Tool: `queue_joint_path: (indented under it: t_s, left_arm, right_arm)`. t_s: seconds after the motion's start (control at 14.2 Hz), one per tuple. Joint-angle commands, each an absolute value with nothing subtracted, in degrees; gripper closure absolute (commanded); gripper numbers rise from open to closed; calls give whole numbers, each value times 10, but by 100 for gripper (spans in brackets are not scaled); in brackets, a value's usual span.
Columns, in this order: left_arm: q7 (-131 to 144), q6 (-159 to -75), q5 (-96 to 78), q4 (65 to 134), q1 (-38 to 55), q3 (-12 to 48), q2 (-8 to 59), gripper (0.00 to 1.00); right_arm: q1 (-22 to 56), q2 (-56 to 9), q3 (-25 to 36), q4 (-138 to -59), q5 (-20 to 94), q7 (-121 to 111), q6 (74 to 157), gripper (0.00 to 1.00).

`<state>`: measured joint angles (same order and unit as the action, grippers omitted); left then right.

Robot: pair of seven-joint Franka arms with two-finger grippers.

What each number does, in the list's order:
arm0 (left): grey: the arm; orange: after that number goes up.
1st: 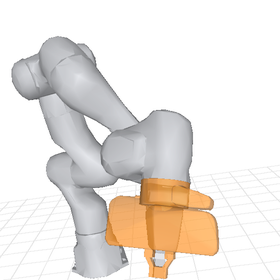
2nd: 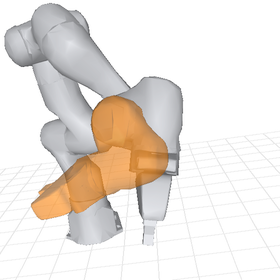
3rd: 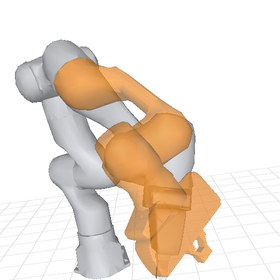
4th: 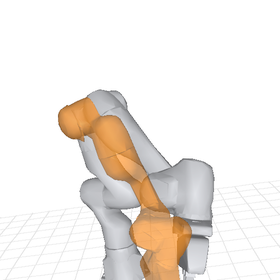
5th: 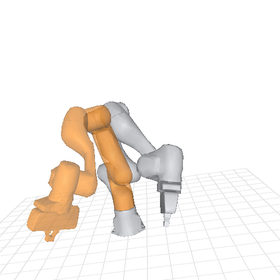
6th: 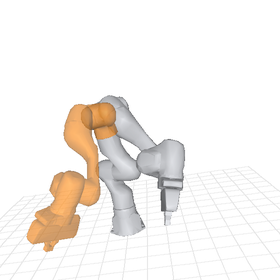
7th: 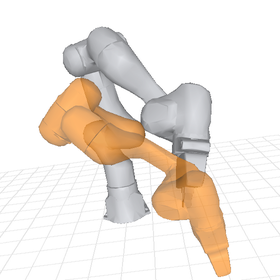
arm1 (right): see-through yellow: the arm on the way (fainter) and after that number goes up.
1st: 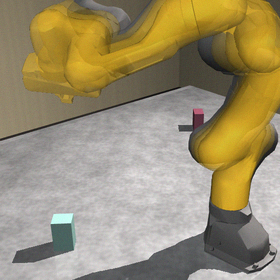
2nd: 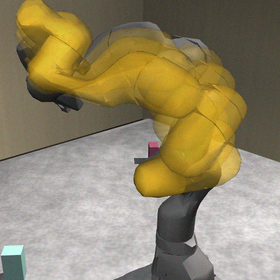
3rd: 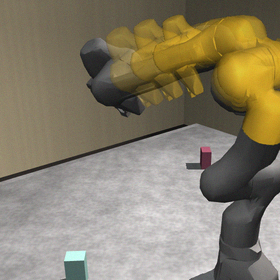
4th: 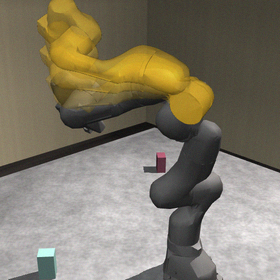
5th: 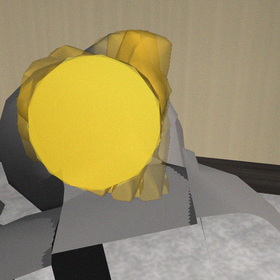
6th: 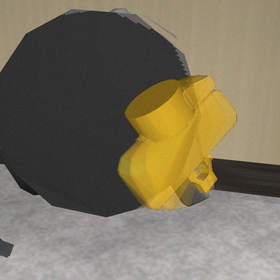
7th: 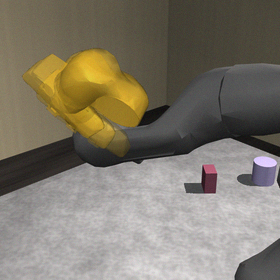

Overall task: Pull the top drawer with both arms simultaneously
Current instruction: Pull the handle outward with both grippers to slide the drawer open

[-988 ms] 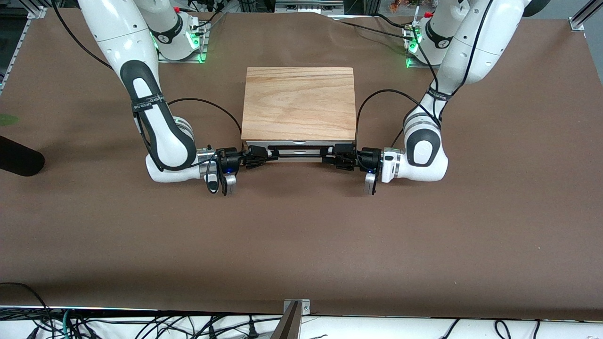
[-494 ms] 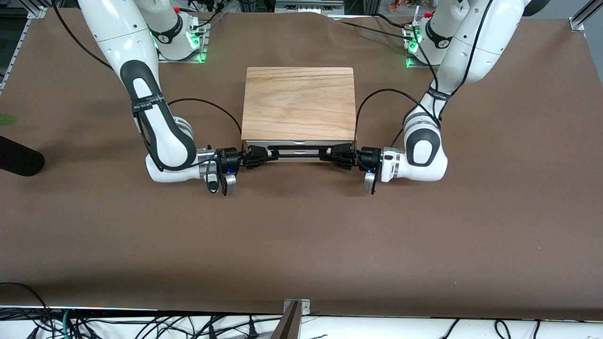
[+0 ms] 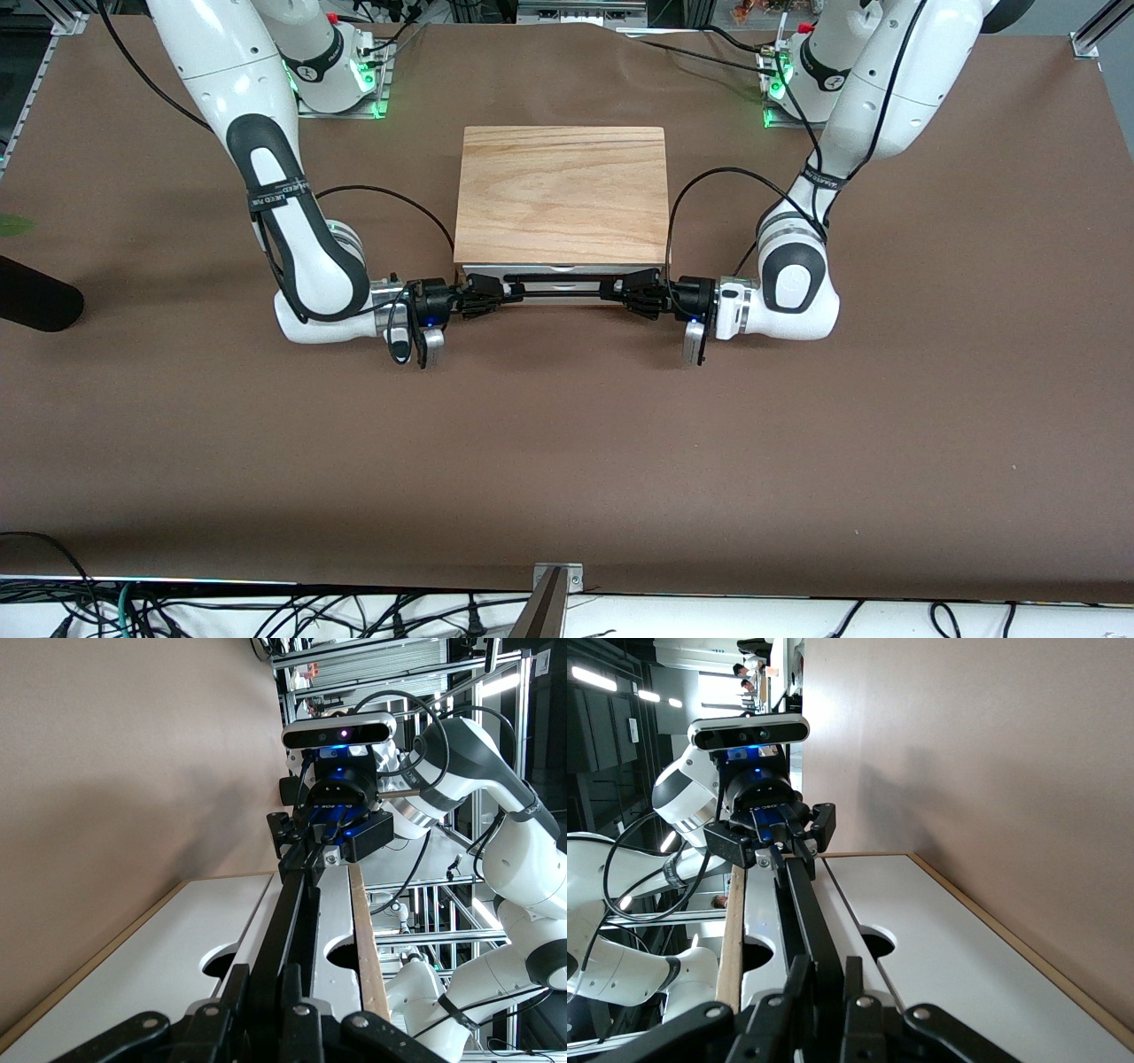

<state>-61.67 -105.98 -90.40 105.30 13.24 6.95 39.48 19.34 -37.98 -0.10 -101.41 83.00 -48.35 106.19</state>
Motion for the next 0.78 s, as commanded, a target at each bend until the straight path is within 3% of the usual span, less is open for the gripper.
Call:
queue_joint_path:
  t_s: [0.0, 0.21, 0.71]
  left_arm:
    - [-639, -1061, -920, 1063, 134, 70, 391, 98]
    - [-631, -1062, -918, 1047, 134, 69, 402, 98]
    - [-570, -1063, -911, 923, 128, 54, 469, 98]
  right_arm:
    - [191, -383, -1, -1004, 840, -485, 1060, 98]
    - [190, -400, 0, -970, 839, -481, 1061, 98]
    - [172, -486, 4, -827, 844, -468, 1063, 98]
